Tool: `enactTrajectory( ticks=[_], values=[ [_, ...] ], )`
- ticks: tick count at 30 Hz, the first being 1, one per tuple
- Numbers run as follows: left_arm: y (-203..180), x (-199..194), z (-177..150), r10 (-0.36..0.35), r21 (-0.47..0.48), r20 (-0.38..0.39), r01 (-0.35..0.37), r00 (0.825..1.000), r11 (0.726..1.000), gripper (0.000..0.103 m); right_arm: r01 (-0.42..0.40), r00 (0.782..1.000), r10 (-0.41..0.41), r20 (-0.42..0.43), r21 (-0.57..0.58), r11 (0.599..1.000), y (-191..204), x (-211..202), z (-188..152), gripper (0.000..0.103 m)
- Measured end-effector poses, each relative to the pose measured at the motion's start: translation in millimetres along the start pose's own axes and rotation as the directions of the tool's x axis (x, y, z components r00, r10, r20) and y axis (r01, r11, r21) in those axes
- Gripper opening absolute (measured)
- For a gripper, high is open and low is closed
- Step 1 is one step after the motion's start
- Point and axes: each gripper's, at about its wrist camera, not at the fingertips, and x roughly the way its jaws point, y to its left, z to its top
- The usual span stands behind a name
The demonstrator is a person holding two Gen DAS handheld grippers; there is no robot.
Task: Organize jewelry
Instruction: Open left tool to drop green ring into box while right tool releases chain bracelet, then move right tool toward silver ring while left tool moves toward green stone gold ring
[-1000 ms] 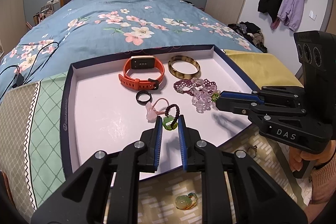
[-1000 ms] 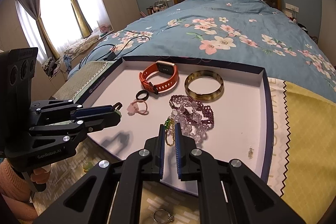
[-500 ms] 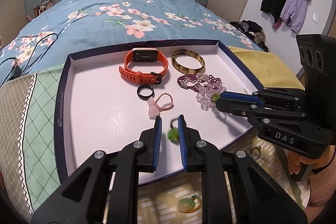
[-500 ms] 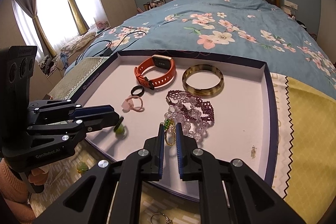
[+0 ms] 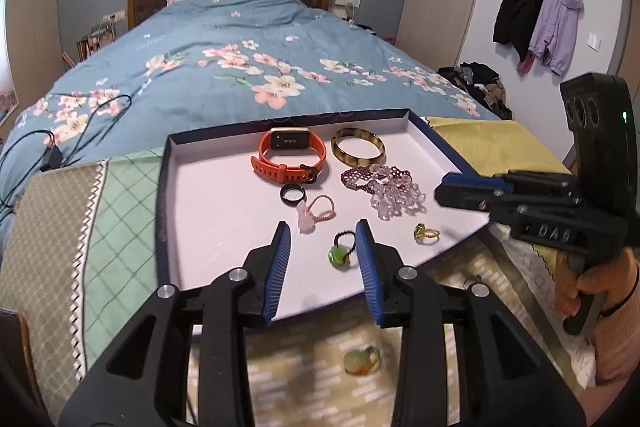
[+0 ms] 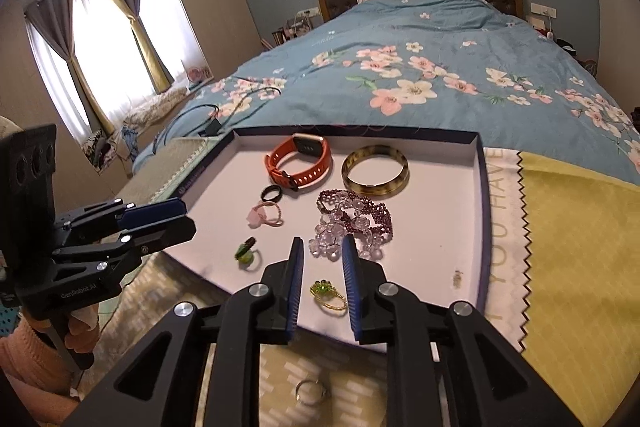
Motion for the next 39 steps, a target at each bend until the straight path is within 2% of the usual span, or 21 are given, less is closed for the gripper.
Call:
enactTrajectory(
  ticks=[2,9,18,23,39],
  values=[
    [-1,-10,-5,-0.003,0.010,0.012,0.003,1.000,1.000,0.035,-0.006,1.000,0.006,0.009,-0.001,1.000,1,-9,-3,0.025],
    [-3,-40,-33,-0.031,0.042,0.027,0.029,0.999,0.999,0.038,0.001,1.000,-0.001,-0.006,-0.014,1.000,2,-33,-26,0.031],
    [-19,-37,-68,-0.044,0.086,-0.058,0.049,0.997,0.995,0.041,0.026,0.994,-0.031,-0.105,-0.045,0.999,9,-23,-60,0.045],
    [-19,-34,-68,-0.046,0.081,-0.076,0.053,0.996,0.995,0.047,0.040,0.990,-0.048,-0.129,-0.066,0.997,17,-16,-66,0.046],
    [-15,-10,-64,-0.052,0.055,-0.156,0.061,0.986,0.997,0.045,0.052,0.987,-0.067,-0.144,-0.104,0.993,30,-7,-67,0.045]
  ],
)
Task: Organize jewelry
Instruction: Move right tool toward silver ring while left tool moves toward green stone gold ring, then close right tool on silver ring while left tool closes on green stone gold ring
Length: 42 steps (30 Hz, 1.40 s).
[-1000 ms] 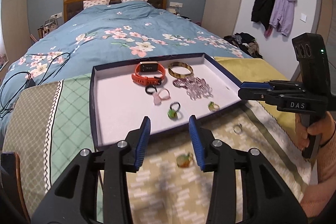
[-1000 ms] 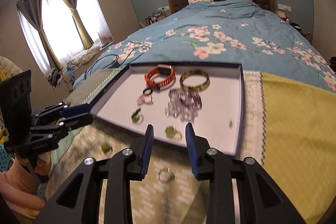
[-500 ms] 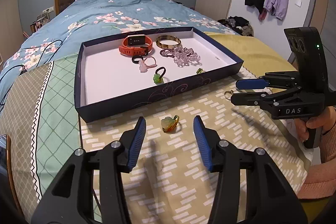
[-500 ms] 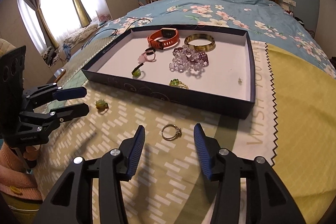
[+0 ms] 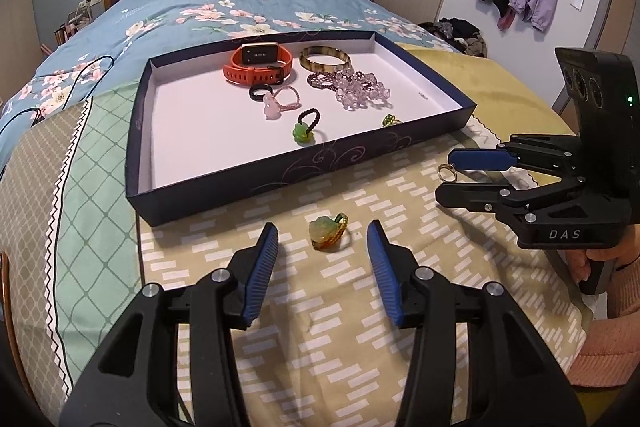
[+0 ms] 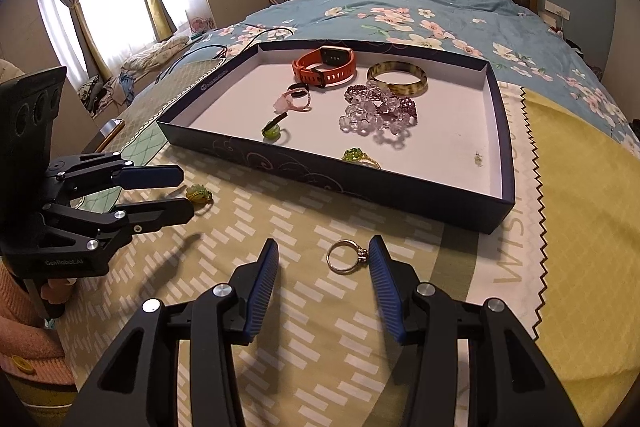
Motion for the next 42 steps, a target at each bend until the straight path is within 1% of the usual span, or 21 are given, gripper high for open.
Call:
enactTrajectory(
  ticks=[3,6,9,12,18,22,24,27,28,29,35,42],
  values=[
    [1,6,1,-0.003,-0.002,-0.021,0.003,1.000,1.000,0.045,0.004,1.000,-0.004,0.000,-0.005,1.000,1,0,0,0.044],
    [3,8,3,-0.012,-0.008,-0.023,0.012,1.000,1.000,0.043,0.003,1.000,-0.003,-0.001,-0.010,1.000,3,0,-1,0.038],
    [0,10,4,0.000,0.000,-0.029,0.000,1.000,1.000,0.041,0.011,1.000,-0.011,-0.004,-0.021,1.000,5,1,0,0.038],
    [-3,11,4,0.010,0.013,-0.031,-0.009,0.999,1.000,0.039,0.020,1.000,-0.021,-0.004,-0.019,1.000,5,1,0,0.033],
    [0,12,4,0.012,-0.003,-0.029,-0.012,1.000,1.000,0.028,0.043,0.999,-0.043,-0.005,-0.022,0.999,5,1,-1,0.028],
    [1,11,3,0.008,-0.011,-0.028,-0.008,1.000,1.000,0.021,0.055,0.999,-0.055,-0.004,-0.014,0.998,3,1,-1,0.019],
    [0,11,3,0.005,-0.012,-0.027,-0.006,1.000,1.000,0.018,0.052,0.999,-0.052,-0.002,-0.007,0.999,2,0,-1,0.018],
    [0,11,3,0.006,-0.013,-0.026,-0.007,1.000,1.000,0.017,0.057,0.998,-0.057,-0.002,-0.012,0.998,2,0,0,0.018],
    [0,10,3,0.007,-0.014,-0.025,-0.007,1.000,1.000,0.017,0.061,0.998,-0.061,0.002,-0.015,0.998,2,0,0,0.009],
    [0,10,2,0.007,-0.014,-0.024,-0.008,1.000,1.000,0.017,0.057,0.998,-0.057,0.004,-0.015,0.998,2,-1,-1,0.005],
    [-1,9,1,0.006,-0.017,-0.023,-0.006,1.000,1.000,0.017,0.027,1.000,-0.027,0.007,0.015,1.000,-3,-2,-1,0.004],
    [-2,7,0,0.005,-0.024,-0.018,-0.006,1.000,1.000,0.017,-0.002,1.000,0.001,0.031,0.043,0.999,-7,-7,-2,0.004]
  ],
)
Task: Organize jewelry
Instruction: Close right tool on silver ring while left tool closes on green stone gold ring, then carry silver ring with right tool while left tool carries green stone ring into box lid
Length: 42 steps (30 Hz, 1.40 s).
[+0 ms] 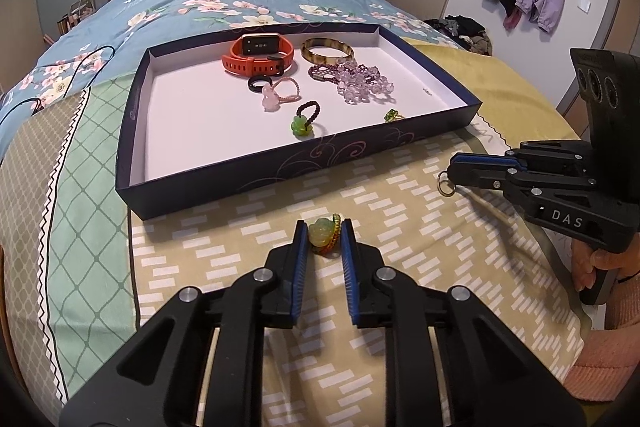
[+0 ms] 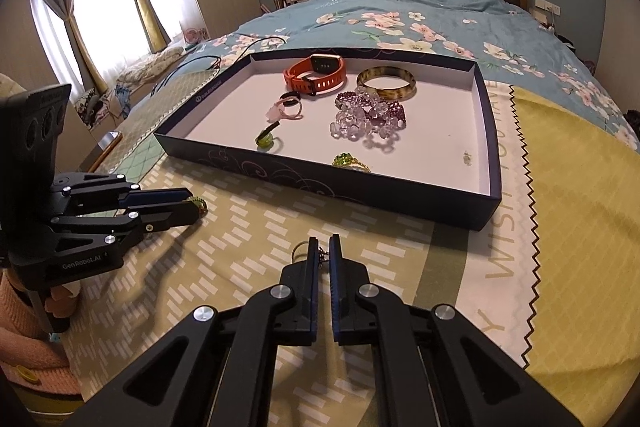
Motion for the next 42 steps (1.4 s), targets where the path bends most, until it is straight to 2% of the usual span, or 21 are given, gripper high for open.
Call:
enactTrajectory(
  ticks=[15,42],
  values=[
    [-3,-10,-3,0.005,-0.008,0.032,-0.004,0.999,1.000,0.017,-0.063,0.997,0.061,0.051,0.038,0.997,-3,-10,1,0.004],
    [-4,-37,4,-0.011,-0.027,0.119,0.014,0.993,1.000,0.017,-0.087,0.989,0.082,0.119,0.036,0.996,-1,-26,13,0.004]
  ],
)
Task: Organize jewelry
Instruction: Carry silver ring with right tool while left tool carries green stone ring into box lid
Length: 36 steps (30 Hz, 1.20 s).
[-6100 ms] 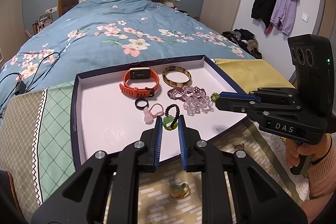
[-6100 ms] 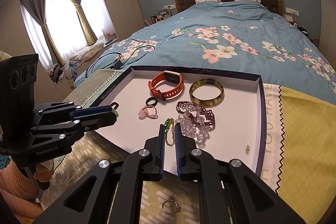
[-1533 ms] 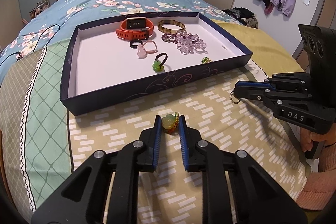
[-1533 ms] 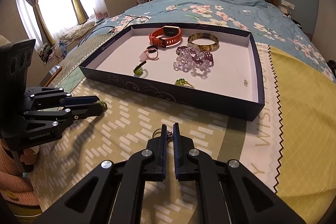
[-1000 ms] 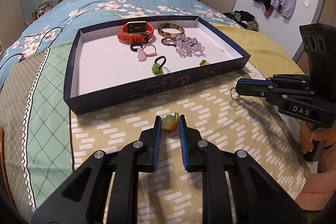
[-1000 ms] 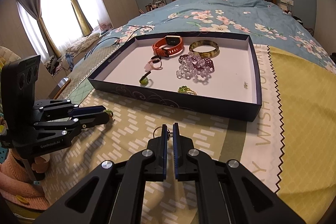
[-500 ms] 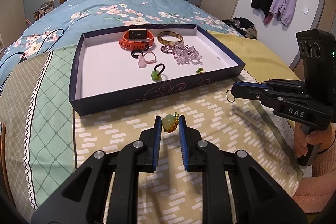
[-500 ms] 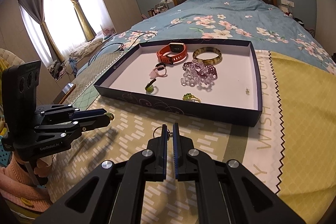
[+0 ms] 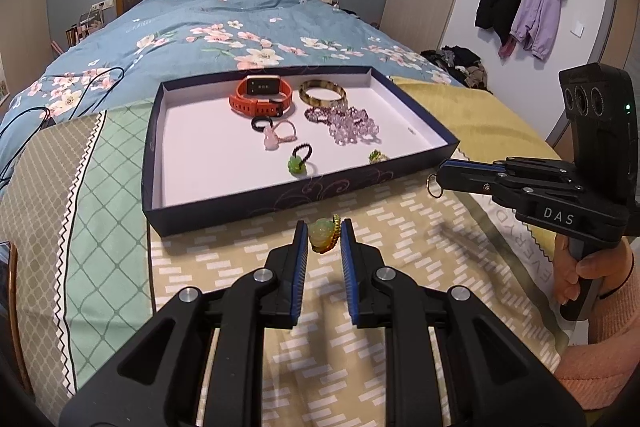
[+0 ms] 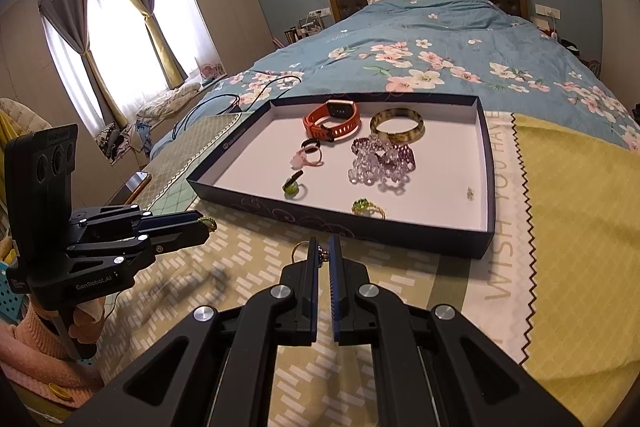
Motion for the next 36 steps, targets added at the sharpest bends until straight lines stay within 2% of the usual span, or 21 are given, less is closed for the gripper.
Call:
enactTrajectory(
  ticks=[15,36],
  values=[
    [2,-7,26,0.022,0.021,0.065,-0.024,0.998,1.000,0.017,0.015,0.998,-0.014,0.054,-0.029,0.999,-2,-2,31,0.004],
    [11,14,56,0.046,0.002,0.080,-0.046,0.996,0.999,0.017,0.006,0.999,-0.004,0.049,-0.035,0.999,-12,19,61,0.004]
  ],
)
